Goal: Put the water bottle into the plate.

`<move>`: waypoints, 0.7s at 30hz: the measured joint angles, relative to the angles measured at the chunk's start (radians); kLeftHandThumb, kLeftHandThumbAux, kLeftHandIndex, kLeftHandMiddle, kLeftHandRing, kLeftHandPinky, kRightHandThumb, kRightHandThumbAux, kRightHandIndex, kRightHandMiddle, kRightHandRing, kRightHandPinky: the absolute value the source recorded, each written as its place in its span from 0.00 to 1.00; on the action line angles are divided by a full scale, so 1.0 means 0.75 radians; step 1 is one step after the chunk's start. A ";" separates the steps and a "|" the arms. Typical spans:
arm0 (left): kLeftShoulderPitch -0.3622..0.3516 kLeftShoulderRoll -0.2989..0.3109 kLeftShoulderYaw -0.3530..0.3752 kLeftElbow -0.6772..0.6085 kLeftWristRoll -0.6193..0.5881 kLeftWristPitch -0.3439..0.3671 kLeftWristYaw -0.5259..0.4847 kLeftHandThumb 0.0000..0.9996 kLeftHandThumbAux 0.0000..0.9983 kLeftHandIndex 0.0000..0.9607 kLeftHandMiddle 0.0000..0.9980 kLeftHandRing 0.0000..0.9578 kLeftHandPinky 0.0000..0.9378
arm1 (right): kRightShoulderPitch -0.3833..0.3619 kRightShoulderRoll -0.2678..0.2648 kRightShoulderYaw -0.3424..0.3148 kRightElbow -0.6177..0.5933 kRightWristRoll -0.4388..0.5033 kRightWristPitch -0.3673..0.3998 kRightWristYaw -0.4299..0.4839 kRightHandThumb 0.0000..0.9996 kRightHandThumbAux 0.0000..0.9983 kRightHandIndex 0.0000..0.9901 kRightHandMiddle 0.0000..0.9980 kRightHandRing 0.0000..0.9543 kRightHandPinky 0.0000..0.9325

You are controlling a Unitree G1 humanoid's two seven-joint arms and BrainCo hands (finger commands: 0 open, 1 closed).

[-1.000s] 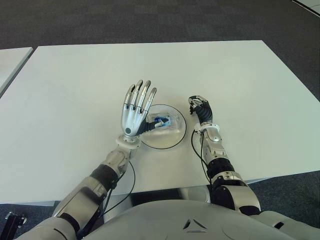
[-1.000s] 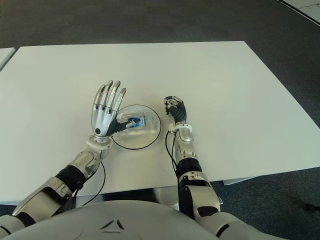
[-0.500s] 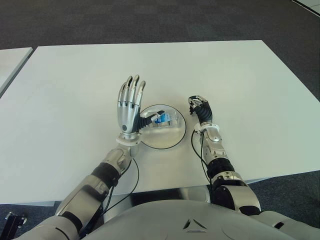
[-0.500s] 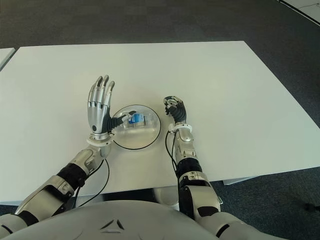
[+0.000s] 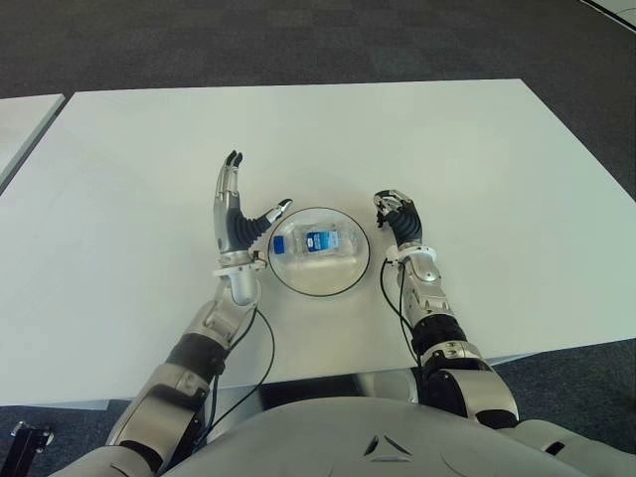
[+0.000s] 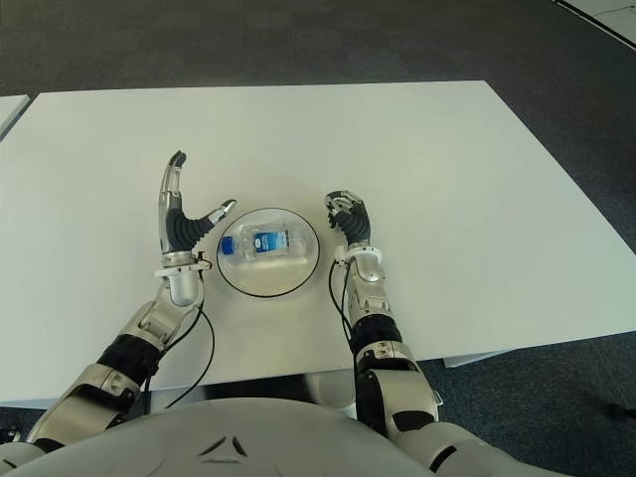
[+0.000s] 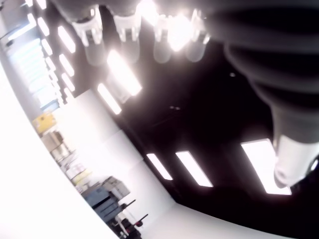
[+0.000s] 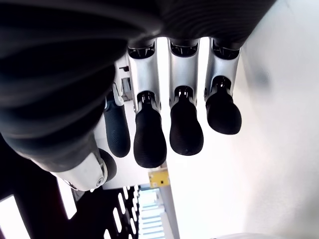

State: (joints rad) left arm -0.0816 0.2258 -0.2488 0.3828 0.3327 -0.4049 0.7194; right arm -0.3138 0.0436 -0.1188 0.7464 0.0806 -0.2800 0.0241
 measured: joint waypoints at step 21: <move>0.198 -0.102 0.449 -0.206 -0.618 0.206 -0.644 0.00 0.93 0.16 0.14 0.13 0.19 | 0.000 -0.007 0.009 0.012 0.001 0.001 0.007 0.70 0.73 0.44 0.75 0.77 0.80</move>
State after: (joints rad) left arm 0.0666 0.1495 0.0883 0.2284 -0.1307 -0.2501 0.2363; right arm -0.3137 0.0384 -0.1123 0.7552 0.0813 -0.2792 0.0290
